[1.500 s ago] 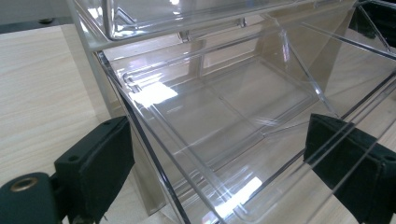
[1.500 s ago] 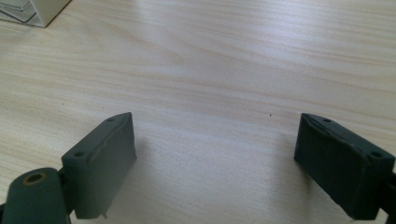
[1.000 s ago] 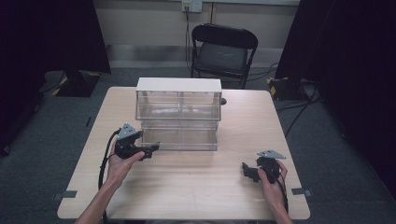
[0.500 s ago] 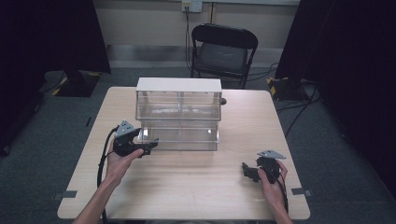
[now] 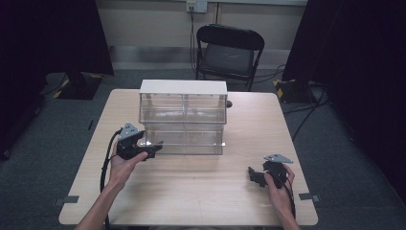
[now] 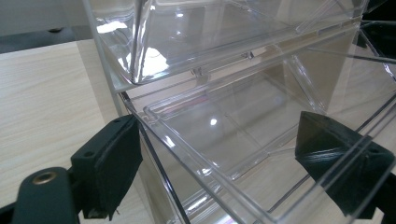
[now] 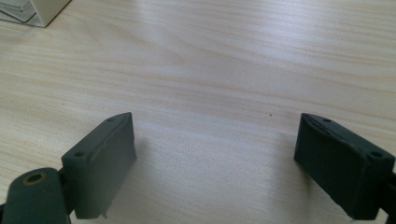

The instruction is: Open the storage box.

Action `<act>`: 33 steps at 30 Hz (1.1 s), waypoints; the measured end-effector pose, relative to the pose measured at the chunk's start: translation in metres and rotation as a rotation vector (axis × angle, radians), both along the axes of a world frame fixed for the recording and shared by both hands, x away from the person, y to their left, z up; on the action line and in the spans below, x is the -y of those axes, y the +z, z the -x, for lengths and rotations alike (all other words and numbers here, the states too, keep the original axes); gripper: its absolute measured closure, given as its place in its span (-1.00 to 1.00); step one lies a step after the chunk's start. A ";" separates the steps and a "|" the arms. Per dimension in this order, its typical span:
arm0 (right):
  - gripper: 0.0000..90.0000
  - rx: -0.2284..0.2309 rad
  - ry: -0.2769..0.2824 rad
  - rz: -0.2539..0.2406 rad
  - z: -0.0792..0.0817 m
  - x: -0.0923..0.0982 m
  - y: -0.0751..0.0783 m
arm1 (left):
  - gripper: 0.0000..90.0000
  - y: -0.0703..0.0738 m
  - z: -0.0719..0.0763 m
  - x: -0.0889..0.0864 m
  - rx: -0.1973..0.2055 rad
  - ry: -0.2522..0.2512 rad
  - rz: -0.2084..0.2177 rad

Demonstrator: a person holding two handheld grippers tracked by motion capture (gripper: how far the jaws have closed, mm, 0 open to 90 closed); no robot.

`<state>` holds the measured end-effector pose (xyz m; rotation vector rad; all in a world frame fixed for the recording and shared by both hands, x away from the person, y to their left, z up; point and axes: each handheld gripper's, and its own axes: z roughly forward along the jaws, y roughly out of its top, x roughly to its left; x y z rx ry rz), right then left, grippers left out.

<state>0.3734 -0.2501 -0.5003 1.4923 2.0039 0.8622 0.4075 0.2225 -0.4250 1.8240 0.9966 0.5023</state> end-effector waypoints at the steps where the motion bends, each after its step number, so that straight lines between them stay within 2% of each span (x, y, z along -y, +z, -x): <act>1: -0.74 0.000 0.000 0.000 0.000 0.000 0.000 | -0.68 0.000 0.000 0.000 0.001 0.000 0.000; 14: -0.74 0.000 0.000 0.000 0.000 0.000 0.000 | -0.66 0.001 0.000 0.001 0.003 0.013 0.023; 23: -0.74 0.000 0.000 0.000 0.000 0.000 0.000 | -0.66 0.002 -0.001 0.000 0.003 0.010 0.009; 33: -0.74 0.000 0.000 0.000 0.000 0.000 0.000 | -0.65 0.005 -0.004 -0.001 -0.017 0.007 0.000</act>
